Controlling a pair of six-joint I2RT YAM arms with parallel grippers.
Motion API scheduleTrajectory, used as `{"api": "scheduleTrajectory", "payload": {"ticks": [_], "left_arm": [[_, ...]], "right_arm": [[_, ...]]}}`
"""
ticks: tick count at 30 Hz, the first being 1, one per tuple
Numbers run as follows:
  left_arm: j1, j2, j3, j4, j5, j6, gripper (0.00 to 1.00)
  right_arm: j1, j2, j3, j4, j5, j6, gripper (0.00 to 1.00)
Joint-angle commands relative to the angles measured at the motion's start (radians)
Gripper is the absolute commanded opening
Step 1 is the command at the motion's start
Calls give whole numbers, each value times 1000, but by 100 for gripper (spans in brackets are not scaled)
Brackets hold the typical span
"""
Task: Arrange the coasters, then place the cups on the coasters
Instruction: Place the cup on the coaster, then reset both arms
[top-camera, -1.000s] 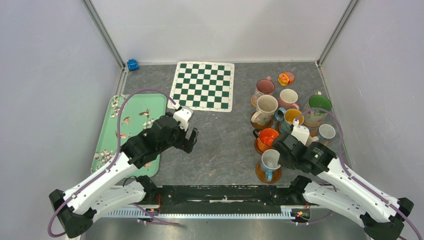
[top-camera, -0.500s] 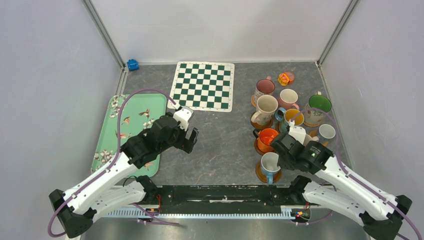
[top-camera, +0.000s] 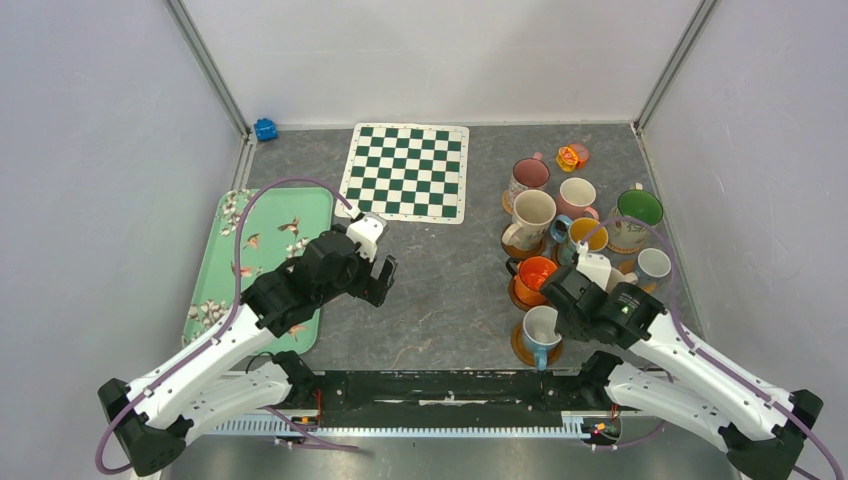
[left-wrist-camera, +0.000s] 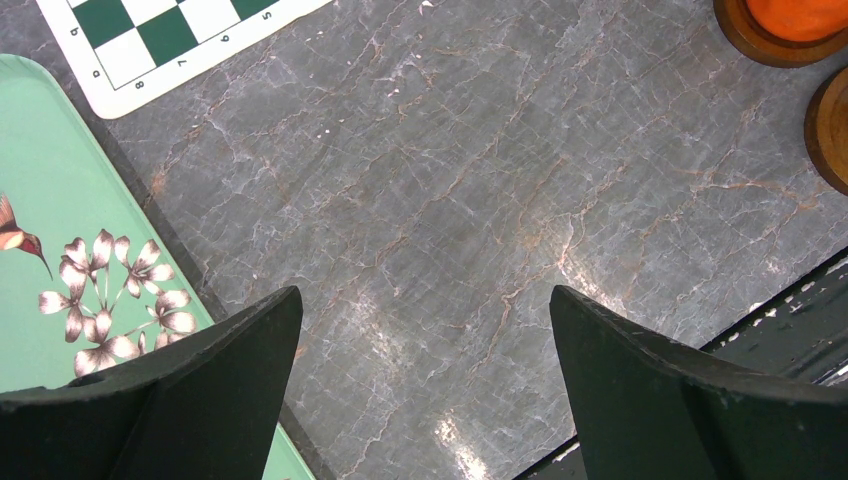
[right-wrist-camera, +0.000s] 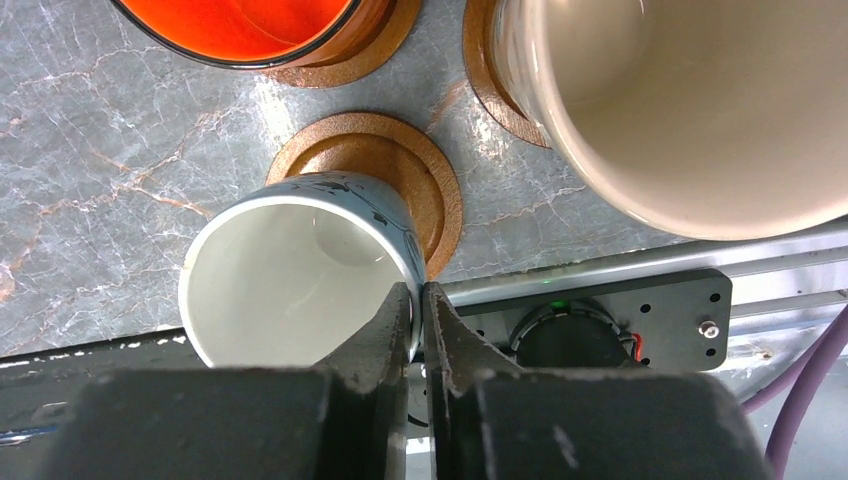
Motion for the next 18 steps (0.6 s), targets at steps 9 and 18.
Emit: {"api": "scheduleTrajectory", "payload": {"ticks": [9, 18], "left_arm": [[1, 4, 21, 18, -5, 25, 100], [1, -5, 61, 14, 1, -18, 100]], "right_arm": [[-3, 15, 125, 26, 68, -14, 55], [-4, 168, 412, 39, 114, -195, 83]]}}
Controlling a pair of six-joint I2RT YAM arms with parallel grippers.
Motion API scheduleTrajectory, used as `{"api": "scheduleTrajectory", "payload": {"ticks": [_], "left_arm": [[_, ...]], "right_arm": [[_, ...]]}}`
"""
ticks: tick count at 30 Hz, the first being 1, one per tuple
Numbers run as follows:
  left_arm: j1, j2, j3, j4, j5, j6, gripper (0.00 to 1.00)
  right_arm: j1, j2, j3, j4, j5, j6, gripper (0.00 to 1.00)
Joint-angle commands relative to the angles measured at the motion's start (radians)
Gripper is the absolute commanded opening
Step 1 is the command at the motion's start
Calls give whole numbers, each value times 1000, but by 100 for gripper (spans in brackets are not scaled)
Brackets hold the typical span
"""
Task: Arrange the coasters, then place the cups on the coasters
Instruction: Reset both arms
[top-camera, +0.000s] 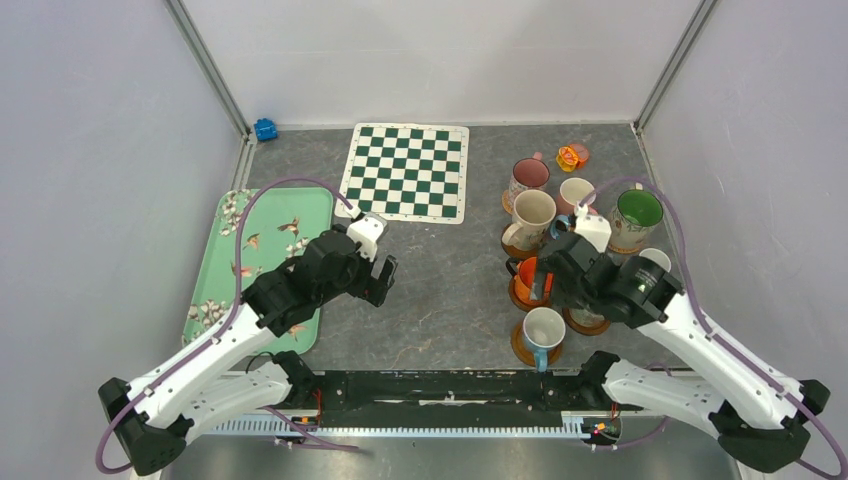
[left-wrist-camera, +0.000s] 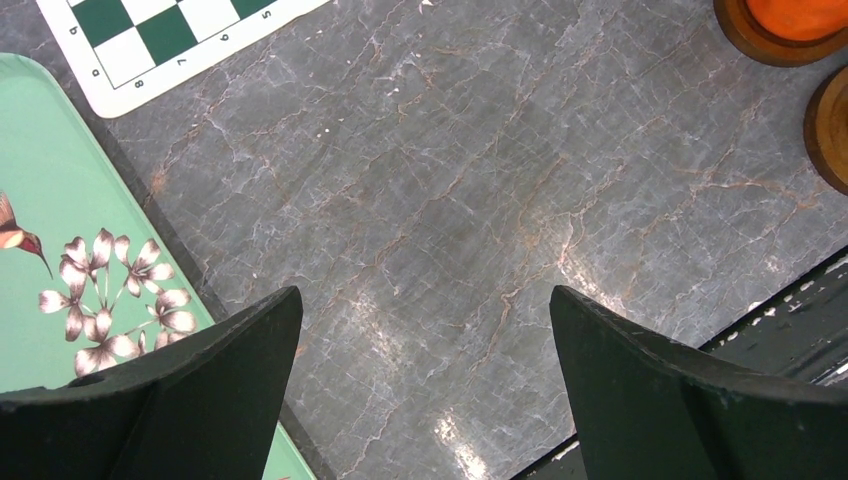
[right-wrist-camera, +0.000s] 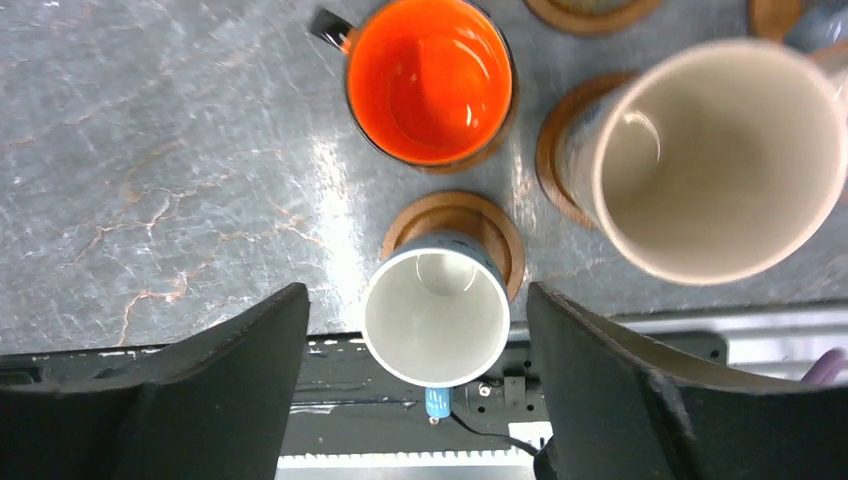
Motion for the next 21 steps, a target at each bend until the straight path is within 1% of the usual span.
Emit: {"api": "scheduleTrajectory", "payload": {"ticks": [1, 2, 3, 4, 8, 13, 17, 21], "left_arm": [[1, -13, 73, 12, 8, -22, 100], [1, -22, 87, 11, 20, -26, 100], [1, -30, 97, 11, 32, -30, 100], [1, -39, 112, 9, 43, -33, 100], [2, -62, 175, -5, 82, -54, 100], [1, -93, 257, -27, 77, -80, 100], [1, -135, 294, -14, 78, -106, 100], [1, -179, 310, 12, 66, -155, 100]], "right_arm": [[-4, 80, 155, 37, 77, -145, 86], [-3, 107, 189, 43, 84, -169, 90], [-3, 127, 215, 50, 87, -201, 95], [-3, 150, 245, 63, 87, -229, 98], [-4, 201, 300, 118, 122, -317, 98], [-3, 181, 301, 283, 68, -427, 98], [-4, 112, 259, 384, 81, -471, 98], [-3, 10, 164, 544, -6, -522, 98]]}}
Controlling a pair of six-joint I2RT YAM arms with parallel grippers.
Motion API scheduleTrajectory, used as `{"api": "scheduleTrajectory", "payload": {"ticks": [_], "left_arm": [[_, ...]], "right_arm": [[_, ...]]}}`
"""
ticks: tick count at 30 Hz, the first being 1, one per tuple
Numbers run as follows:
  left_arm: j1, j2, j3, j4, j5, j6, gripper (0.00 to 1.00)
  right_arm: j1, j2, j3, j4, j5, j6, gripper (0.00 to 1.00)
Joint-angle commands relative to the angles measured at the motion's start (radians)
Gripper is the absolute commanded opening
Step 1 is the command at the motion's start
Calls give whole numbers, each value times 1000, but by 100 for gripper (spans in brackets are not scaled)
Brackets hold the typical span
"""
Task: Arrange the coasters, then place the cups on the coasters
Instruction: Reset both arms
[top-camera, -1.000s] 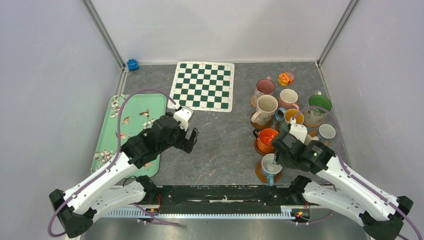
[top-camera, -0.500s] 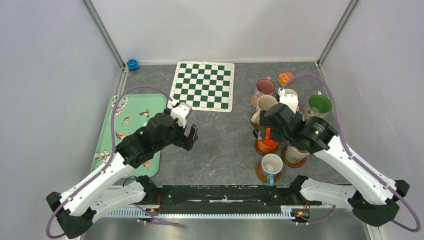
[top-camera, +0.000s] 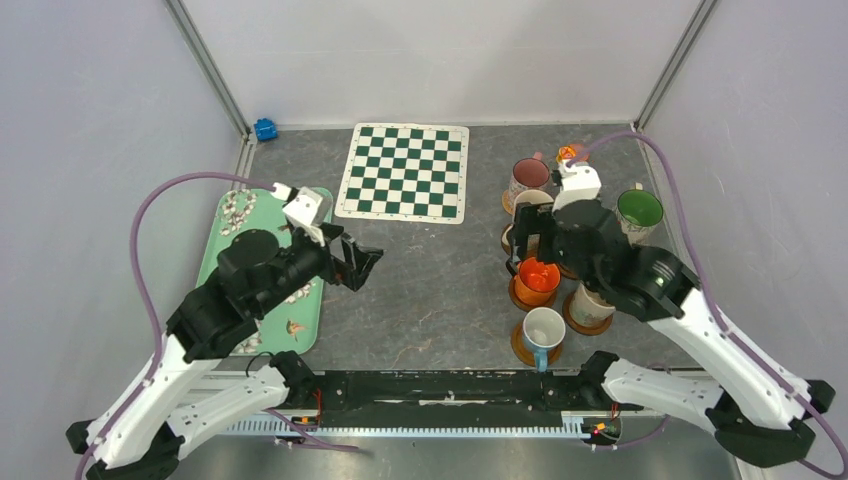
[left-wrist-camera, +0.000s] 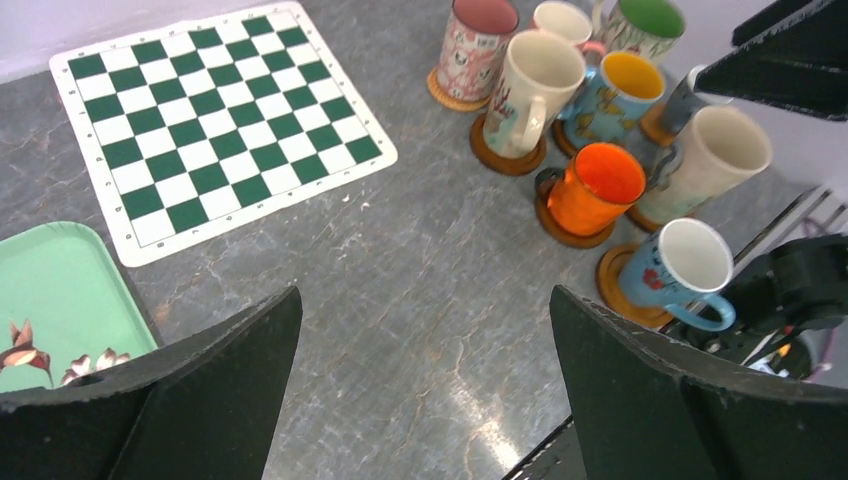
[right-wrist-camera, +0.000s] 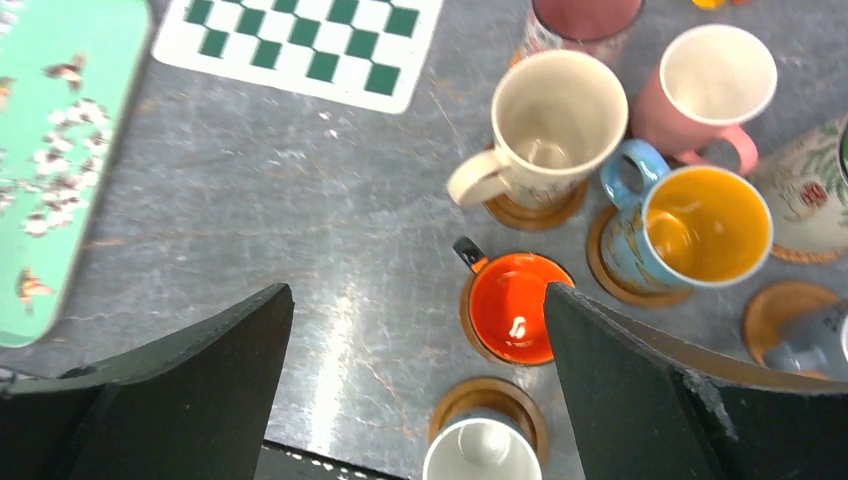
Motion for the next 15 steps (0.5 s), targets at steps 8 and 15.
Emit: {"api": "scheduleTrajectory", "payload": {"ticks": [8, 15], "left_arm": [[1, -146, -18, 125, 43, -183, 100], [1, -175, -37, 136, 50, -184, 100]], "right_arm": [[-3, -232, -136, 330, -93, -99, 98], [-4, -268, -175, 351, -90, -78, 98]]}}
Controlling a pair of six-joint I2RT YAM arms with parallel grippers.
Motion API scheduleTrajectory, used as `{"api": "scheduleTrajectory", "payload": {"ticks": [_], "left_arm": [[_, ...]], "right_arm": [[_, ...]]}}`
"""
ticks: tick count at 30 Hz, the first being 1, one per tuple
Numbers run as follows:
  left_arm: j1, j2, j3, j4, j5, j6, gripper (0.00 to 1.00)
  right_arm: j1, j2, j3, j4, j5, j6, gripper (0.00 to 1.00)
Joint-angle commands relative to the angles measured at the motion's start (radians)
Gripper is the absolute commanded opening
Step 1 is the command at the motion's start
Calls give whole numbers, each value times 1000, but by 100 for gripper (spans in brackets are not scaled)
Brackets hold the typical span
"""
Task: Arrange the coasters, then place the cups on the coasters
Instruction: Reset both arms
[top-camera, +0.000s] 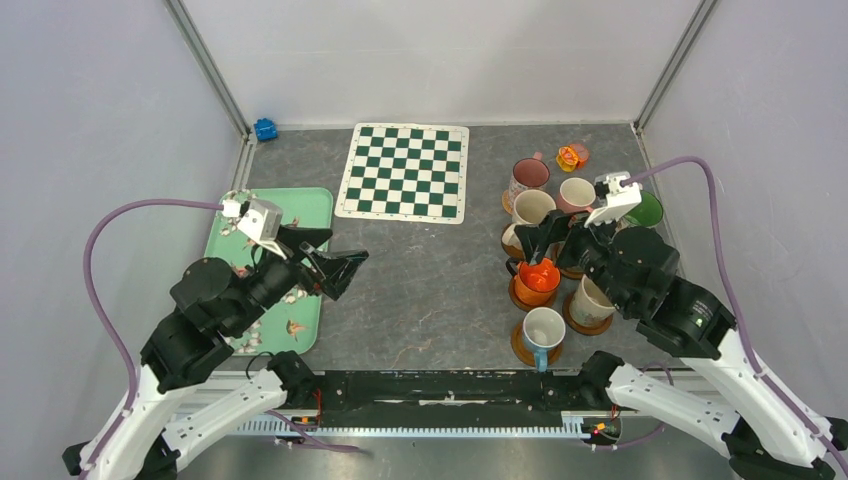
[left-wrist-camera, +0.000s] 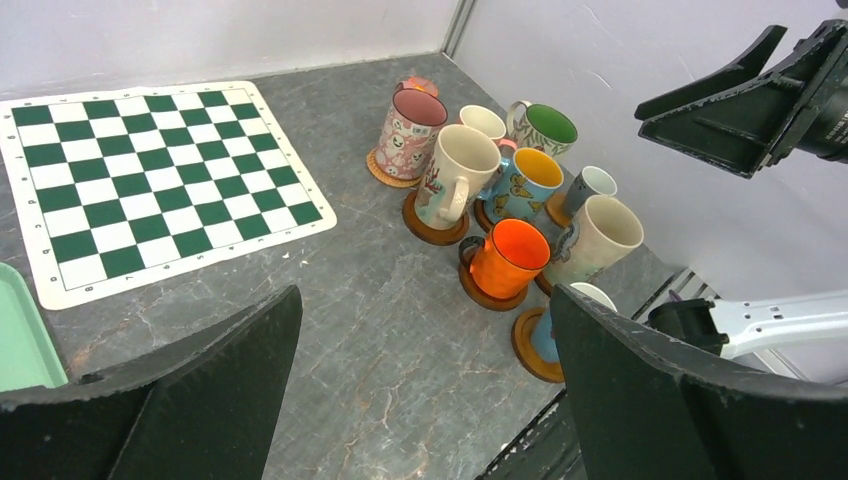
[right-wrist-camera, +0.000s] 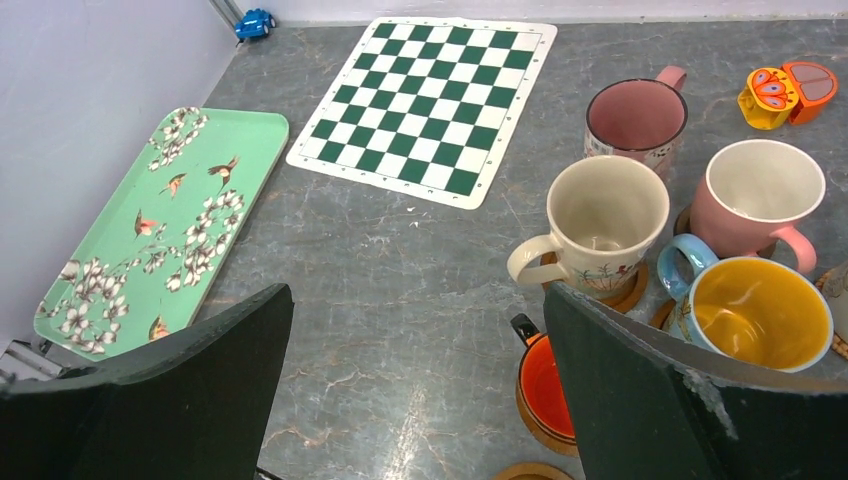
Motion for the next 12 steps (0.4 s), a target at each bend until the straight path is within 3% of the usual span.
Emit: {"api": "scheduleTrajectory", "payload": {"ticks": [1, 12], "left_arm": [[1, -3, -8, 43, 21, -32, 100], [1, -5, -16, 27, 14, -20, 100]], "right_arm": [[-4, -6, -24, 60, -9, 4, 98], [-4, -8, -32, 66, -22, 27, 98]]}}
